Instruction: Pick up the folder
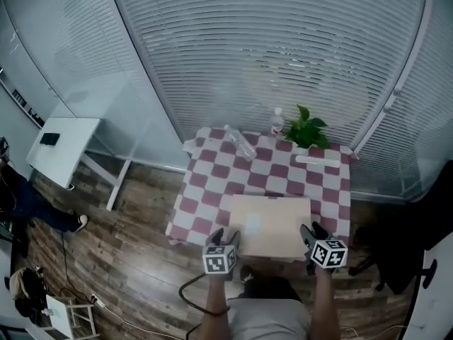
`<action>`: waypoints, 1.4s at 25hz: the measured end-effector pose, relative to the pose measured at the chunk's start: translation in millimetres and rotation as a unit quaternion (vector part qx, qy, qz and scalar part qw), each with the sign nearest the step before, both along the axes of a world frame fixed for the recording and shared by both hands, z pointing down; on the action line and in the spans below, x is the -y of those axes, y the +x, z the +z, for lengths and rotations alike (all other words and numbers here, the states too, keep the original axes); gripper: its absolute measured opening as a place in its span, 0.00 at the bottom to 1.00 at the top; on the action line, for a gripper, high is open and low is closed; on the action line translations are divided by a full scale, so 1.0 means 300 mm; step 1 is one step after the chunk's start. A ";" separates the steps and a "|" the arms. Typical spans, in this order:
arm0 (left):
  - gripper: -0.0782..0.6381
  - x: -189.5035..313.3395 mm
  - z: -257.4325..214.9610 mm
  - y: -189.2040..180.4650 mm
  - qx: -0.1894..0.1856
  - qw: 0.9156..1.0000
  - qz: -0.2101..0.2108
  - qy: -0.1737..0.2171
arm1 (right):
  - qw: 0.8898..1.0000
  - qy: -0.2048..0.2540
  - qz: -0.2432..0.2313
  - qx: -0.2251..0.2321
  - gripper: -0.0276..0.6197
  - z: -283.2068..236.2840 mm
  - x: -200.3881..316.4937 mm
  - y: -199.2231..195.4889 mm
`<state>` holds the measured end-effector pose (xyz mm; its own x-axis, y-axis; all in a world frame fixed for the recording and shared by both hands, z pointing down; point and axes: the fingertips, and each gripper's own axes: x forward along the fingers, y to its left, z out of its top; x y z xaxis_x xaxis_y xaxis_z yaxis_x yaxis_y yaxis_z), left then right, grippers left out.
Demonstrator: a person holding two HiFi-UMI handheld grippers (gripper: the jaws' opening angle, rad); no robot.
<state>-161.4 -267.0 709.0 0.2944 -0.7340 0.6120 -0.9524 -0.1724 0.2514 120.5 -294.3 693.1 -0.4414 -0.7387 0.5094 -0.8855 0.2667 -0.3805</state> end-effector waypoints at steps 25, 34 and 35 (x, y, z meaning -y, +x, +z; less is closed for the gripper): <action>0.67 0.064 0.225 0.103 -0.132 0.986 0.043 -0.091 | 0.993 -0.119 -0.002 0.017 0.65 0.269 -0.029 -0.043; 0.67 0.068 0.218 0.100 -0.133 0.986 0.043 -0.091 | 0.995 -0.103 0.006 0.016 0.65 0.250 -0.028 -0.050; 0.67 0.070 0.215 0.101 -0.132 0.986 0.041 -0.091 | 0.995 -0.101 0.005 0.016 0.65 0.248 -0.024 -0.048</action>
